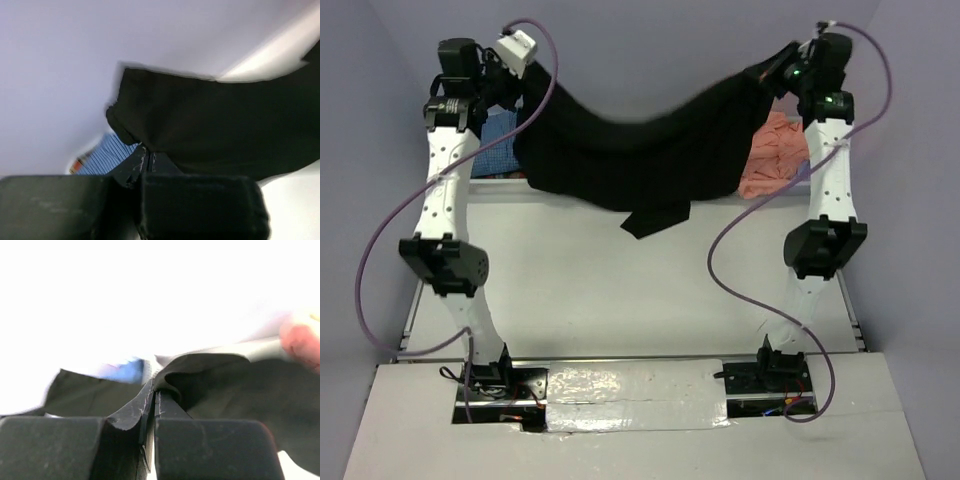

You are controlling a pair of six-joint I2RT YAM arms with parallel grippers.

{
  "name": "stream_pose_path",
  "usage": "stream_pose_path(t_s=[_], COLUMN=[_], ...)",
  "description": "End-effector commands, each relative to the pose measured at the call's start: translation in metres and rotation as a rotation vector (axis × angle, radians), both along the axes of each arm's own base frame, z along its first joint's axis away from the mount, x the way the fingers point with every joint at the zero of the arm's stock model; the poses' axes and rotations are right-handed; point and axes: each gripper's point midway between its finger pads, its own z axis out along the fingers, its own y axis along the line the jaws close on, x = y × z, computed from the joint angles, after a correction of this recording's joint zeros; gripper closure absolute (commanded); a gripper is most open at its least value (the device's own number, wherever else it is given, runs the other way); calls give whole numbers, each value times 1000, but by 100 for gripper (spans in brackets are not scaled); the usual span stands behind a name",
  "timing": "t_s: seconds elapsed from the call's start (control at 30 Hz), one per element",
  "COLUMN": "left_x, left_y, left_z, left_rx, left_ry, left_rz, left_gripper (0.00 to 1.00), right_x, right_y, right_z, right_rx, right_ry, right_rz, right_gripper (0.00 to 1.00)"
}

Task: Fold and stack the long sleeve shirts
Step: Flatten the shirt out

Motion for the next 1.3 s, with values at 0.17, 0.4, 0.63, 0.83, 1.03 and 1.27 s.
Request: stream_pose_path(t_s=[0.17, 0.4, 0.63, 0.83, 1.03, 1.27], left_x=[-33, -47, -87, -151, -240, -341], left_y=[-31, -26, -9, 4, 30, 68], left_z=[112, 83, 64, -21, -160, -289], left_rx=[-187, -107, 53, 273, 443, 621], left_ry=[-307, -257, -180, 55, 468, 850], left_rz=[-120, -117, -105, -184, -257, -277], left_gripper=[100, 100, 100, 100, 100, 100], right_x=[-99, -117, -148, -206, -273, -339], right_y=[1, -4, 1, 8, 13, 16], right_z=[220, 182, 105, 7, -140, -259], right_rx=[71, -6, -121, -156, -82, 38], right_ry=[-596, -534, -358, -190, 150, 442], right_rz=[67, 29, 59, 77, 44, -84], right_gripper=[100, 100, 100, 100, 100, 100])
